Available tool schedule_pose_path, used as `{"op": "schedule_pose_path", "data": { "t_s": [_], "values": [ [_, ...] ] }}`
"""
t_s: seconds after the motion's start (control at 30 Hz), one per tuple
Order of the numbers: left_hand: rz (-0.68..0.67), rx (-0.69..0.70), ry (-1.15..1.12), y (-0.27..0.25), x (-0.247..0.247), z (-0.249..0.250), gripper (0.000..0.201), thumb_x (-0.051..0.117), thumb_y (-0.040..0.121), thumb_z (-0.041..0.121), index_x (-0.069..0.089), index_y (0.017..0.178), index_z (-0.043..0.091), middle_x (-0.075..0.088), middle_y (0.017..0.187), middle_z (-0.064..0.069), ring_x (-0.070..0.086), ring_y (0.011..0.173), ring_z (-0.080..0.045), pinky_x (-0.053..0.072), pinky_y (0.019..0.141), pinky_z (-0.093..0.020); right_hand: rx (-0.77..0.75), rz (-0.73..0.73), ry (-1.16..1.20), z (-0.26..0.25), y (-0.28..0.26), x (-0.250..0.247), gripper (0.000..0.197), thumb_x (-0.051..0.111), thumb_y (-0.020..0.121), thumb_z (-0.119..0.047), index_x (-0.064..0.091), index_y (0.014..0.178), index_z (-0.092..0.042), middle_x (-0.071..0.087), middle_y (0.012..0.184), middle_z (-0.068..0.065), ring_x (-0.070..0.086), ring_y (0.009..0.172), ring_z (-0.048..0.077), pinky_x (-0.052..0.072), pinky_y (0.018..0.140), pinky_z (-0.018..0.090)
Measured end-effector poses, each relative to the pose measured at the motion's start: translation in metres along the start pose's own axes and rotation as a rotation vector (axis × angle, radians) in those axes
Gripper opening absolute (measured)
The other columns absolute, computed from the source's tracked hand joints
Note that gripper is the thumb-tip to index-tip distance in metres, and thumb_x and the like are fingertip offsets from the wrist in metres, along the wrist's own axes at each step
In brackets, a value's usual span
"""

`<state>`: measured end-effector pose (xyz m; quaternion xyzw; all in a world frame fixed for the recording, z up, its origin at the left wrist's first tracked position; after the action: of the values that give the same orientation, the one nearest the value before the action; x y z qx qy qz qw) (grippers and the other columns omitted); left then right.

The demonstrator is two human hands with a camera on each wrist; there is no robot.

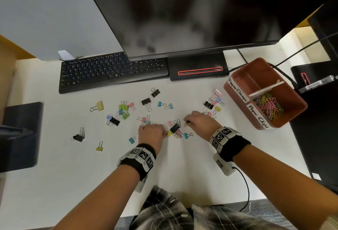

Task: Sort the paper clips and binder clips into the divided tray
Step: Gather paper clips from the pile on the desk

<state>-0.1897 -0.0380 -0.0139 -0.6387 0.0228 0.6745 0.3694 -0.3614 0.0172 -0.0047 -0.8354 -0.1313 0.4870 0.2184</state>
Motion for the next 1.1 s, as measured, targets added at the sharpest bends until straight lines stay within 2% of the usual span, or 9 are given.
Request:
{"op": "schedule_pose_path", "data": {
  "t_s": [0.13,0.3,0.4,0.5,0.6,0.73,0.9,1.0,1.1],
  "values": [
    [-0.001,0.016,0.013,0.000,0.001,0.001,0.018,0.041,0.095,0.024,0.059,0.100,0.020,0.057,0.107,-0.002,0.046,0.111,-0.024,0.033,0.093,-0.037,0.078,0.167,0.131,0.015,-0.012,-0.006,0.023,0.042,0.095,-0.012,0.059,0.111,-0.010,0.057,0.107,0.009,0.059,0.092,0.026,0.050,0.084,0.038],
    [0.071,0.167,-0.255,-0.002,-0.011,-0.001,0.011,0.047,0.093,0.020,0.057,0.091,0.016,0.055,0.083,0.000,0.056,0.087,-0.023,0.036,0.072,-0.028,0.114,0.271,0.184,0.034,-0.035,-0.006,0.021,0.047,0.094,-0.014,0.057,0.112,-0.016,0.061,0.106,0.004,0.059,0.093,0.022,0.050,0.084,0.033],
    [-0.022,0.290,-0.342,0.003,-0.016,0.012,0.021,0.050,0.091,0.017,0.055,0.112,0.019,0.063,0.093,-0.004,0.059,0.089,-0.023,0.047,0.078,-0.031,0.154,0.249,0.188,0.041,-0.045,-0.006,0.035,0.051,0.092,-0.015,0.049,0.127,-0.023,0.057,0.098,-0.003,0.055,0.086,0.017,0.049,0.086,0.031],
    [-0.130,0.339,-0.133,0.016,-0.014,0.023,0.041,0.045,0.092,0.017,0.043,0.132,0.028,0.062,0.105,-0.007,0.058,0.097,-0.026,0.047,0.087,-0.036,0.118,0.159,0.180,0.036,-0.042,-0.007,0.050,0.050,0.092,-0.018,0.036,0.138,-0.031,0.061,0.116,0.006,0.056,0.107,0.025,0.046,0.096,0.036],
    [-0.159,0.346,-0.029,0.026,-0.009,0.024,0.027,0.045,0.090,0.015,0.051,0.114,0.025,0.061,0.099,-0.007,0.059,0.093,-0.029,0.049,0.084,-0.039,0.110,0.065,0.132,0.028,-0.027,-0.005,0.044,0.046,0.094,-0.016,0.042,0.136,-0.027,0.058,0.123,0.006,0.054,0.114,0.025,0.045,0.098,0.038],
    [-0.142,0.313,-0.134,0.026,-0.010,0.024,0.021,0.048,0.090,0.016,0.048,0.110,0.022,0.062,0.095,-0.005,0.059,0.085,-0.025,0.050,0.078,-0.038,0.098,0.073,0.124,0.022,-0.020,0.002,0.024,0.044,0.091,-0.009,0.058,0.111,-0.013,0.058,0.107,0.011,0.056,0.100,0.029,0.048,0.086,0.040],
    [-0.104,0.293,-0.282,0.022,-0.012,0.018,0.005,0.053,0.090,0.014,0.049,0.092,0.018,0.058,0.085,-0.002,0.054,0.077,-0.020,0.040,0.065,-0.026,-0.006,0.072,0.096,0.010,-0.028,0.015,0.024,0.045,0.091,-0.006,0.060,0.110,-0.006,0.060,0.106,0.014,0.056,0.098,0.029,0.048,0.087,0.040],
    [-0.055,0.241,-0.382,0.023,-0.017,0.012,0.015,0.056,0.088,0.014,0.047,0.080,0.022,0.057,0.079,0.000,0.052,0.073,-0.018,0.035,0.060,-0.014,-0.040,0.080,0.099,0.007,-0.027,0.018,0.023,0.046,0.091,-0.007,0.060,0.108,-0.004,0.061,0.106,0.015,0.057,0.097,0.031,0.049,0.086,0.040],
    [0.018,0.200,-0.475,0.019,-0.032,0.006,0.010,0.060,0.088,0.016,0.053,0.080,0.018,0.064,0.082,-0.003,0.058,0.074,-0.017,0.040,0.062,-0.012,-0.098,0.097,0.125,0.003,-0.028,0.014,0.022,0.047,0.091,-0.007,0.061,0.108,-0.004,0.061,0.106,0.015,0.057,0.098,0.031,0.049,0.085,0.042]
  ]
}}
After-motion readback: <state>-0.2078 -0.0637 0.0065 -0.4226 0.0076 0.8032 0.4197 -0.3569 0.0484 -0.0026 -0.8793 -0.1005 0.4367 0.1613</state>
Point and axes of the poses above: each hand's wrist, its own y-axis towards the middle knuckle, its own x-axis out of the palm, z = x × y, the point moved 4 cm from there along y, towards the middle knuckle
